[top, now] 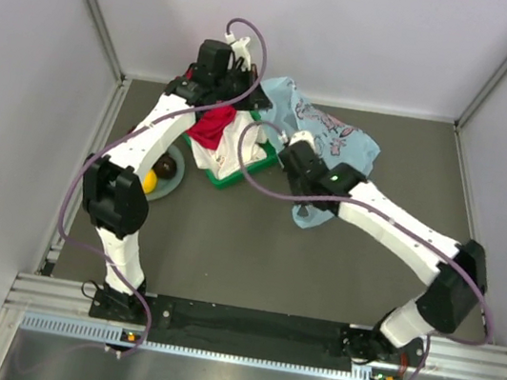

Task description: Place the fruits into the plastic bag

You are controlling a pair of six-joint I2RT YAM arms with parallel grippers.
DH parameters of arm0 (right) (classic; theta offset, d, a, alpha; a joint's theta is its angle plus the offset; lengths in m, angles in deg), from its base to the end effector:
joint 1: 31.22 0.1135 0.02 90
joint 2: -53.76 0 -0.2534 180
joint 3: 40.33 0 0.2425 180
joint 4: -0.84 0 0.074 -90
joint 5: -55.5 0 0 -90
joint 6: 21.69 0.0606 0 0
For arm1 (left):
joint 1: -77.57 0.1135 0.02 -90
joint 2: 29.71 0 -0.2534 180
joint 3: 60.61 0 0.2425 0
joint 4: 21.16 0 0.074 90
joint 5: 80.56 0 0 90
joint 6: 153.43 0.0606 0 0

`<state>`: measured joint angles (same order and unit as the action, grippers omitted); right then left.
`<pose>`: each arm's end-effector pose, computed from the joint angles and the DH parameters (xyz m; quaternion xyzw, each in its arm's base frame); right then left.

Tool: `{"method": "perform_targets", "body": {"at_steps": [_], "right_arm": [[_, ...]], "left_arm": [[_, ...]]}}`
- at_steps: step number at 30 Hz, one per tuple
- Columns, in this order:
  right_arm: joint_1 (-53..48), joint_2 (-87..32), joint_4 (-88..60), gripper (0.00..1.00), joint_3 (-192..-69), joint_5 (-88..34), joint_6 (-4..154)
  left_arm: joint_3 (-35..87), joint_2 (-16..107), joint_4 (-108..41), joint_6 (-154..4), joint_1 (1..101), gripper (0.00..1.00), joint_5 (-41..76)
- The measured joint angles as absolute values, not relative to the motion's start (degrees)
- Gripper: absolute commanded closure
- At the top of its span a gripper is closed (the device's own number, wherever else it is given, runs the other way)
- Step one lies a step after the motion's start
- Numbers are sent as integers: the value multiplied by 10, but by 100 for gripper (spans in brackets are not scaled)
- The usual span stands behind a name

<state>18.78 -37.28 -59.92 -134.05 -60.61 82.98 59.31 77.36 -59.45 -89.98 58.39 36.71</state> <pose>0.2356 0.2393 0.2692 -0.2250 0.9113 -0.0402 0.3425 0.4124 -0.1728 0.3547 0.0728 0.8280 -0.3853 0.4008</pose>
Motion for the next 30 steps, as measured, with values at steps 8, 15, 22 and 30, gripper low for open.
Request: {"method": "perform_targets", "body": {"at_steps": [8, 15, 22, 30], "right_arm": [[119, -226, -626, 99, -1508, -609, 803], [-14, -180, -638, 99, -1561, -581, 827], [-119, -220, -671, 98, -1461, -535, 899], [-160, -258, -690, 66, -1442, -534, 944]], "left_arm": [[596, 772, -643, -855, 596, 100, 336], [634, 769, -729, -844, 596, 100, 337], [713, 768, -795, -924, 596, 100, 449], [716, 770, -790, -1009, 590, 100, 532]]}}
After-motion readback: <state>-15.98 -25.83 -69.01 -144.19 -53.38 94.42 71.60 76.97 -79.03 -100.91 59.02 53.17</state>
